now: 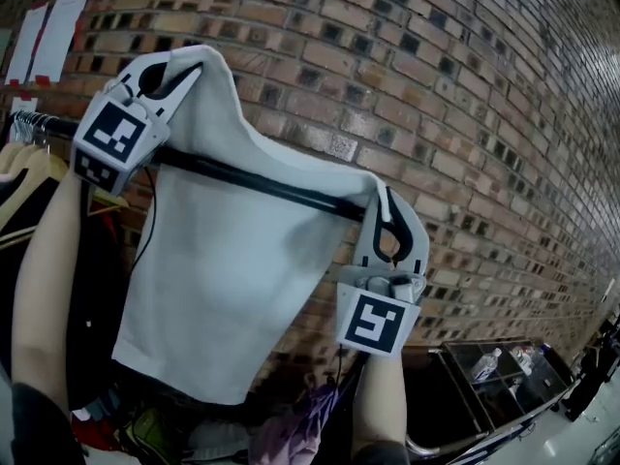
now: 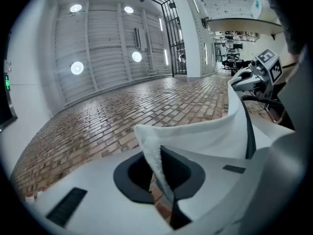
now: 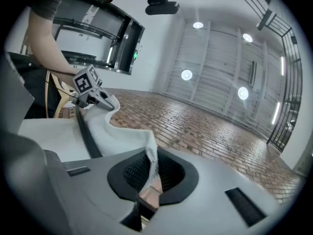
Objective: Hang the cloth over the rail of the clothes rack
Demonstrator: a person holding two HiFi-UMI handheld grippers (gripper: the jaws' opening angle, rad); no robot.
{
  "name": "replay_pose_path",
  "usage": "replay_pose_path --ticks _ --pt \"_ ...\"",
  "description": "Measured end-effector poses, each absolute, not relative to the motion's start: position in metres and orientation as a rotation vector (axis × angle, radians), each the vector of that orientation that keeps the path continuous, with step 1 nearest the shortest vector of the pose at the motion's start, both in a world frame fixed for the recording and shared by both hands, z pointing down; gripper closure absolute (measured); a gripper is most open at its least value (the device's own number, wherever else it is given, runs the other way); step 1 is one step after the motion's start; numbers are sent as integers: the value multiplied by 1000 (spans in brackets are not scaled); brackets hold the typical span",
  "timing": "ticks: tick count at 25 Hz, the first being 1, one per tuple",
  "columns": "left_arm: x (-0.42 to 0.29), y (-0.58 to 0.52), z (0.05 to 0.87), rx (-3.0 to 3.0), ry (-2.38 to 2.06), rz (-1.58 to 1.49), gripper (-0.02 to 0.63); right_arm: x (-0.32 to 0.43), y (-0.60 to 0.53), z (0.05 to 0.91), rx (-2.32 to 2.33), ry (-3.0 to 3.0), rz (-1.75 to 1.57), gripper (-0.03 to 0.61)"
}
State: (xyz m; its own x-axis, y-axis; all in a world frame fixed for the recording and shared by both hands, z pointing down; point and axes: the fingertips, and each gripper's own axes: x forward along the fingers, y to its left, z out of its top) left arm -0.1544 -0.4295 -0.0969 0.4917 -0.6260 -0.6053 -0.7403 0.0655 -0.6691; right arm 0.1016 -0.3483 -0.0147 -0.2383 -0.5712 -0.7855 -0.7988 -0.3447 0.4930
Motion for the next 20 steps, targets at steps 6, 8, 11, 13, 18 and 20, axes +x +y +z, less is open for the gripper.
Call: replay_pose_path --ticks 6,8,11,13,18,20 --pt "-148 -441 -88 -1638 1155 66 565 117 -345 -19 -1736 1654 1596 565" --pt "-151 -438 -84 -1604 1146 59 565 114 -345 -18 -1737 1641 1596 565" --pt "-165 -428 -77 -1571 1138 90 565 109 -339 -16 -1722 1619 1559 565" --pt "-179 -416 -73 -1538 1131 131 563 103 -330 -15 -1708 1576 1568 565" --pt "-197 -368 -58 -1440 1078 216 561 89 -286 -14 -1611 1448 1597 563" --pt "-196 -350 -50 -1467 1036 257 561 88 -268 -13 -1591 1405 1603 563"
